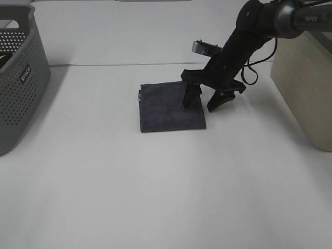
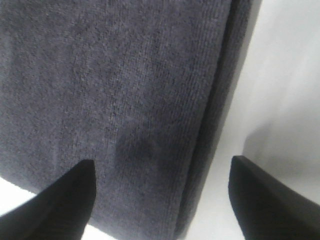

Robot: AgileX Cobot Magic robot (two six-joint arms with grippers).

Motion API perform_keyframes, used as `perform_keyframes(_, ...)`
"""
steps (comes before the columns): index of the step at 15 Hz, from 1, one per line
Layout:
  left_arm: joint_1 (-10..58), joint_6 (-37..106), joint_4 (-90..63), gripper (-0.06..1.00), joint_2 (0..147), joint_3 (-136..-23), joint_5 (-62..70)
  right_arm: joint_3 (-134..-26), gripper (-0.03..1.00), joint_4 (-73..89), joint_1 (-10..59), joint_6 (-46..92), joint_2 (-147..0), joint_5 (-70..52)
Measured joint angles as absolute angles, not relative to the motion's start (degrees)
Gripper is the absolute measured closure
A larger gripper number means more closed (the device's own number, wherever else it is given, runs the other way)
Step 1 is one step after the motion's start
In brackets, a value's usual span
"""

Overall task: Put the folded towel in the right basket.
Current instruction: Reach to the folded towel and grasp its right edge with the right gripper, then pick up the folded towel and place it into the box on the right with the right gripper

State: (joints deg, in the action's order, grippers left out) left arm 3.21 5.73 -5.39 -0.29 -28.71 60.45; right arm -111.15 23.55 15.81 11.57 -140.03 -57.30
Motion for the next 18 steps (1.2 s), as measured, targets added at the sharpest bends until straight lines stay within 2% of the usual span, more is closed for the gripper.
perform_keyframes(4,3.2,5.7,-5.4,-0.03,-0.3,-28.7,60.4,-111.2,0.27,30.2,15.8,15.4,-141.9,-55.8)
perform_keyframes(6,3.2,5.7,-5.4,-0.03,-0.3,-28.7,60.4,-111.2,0.32,33.7,15.8,16.1,-142.6,-54.7)
perform_keyframes(9,3.2,5.7,-5.4,-0.03,-0.3,-28.7,60.4,-111.2,0.63,33.6,15.8,16.3,-143.5,-54.3)
perform_keyframes(11,3.2,5.7,-5.4,-0.03,-0.3,-28.7,60.4,-111.2,0.90,33.6,15.8,16.3,-143.6,-54.2)
perform_keyframes(12,3.2,5.7,-5.4,-0.03,-0.3,-28.7,60.4,-111.2,0.93,33.6,15.8,16.3,-143.6,-54.2)
perform_keyframes(18,3.2,5.7,-5.4,-0.03,-0.3,-28.7,60.4,-111.2,0.93,33.9,15.8,17.2,-141.6,-54.2)
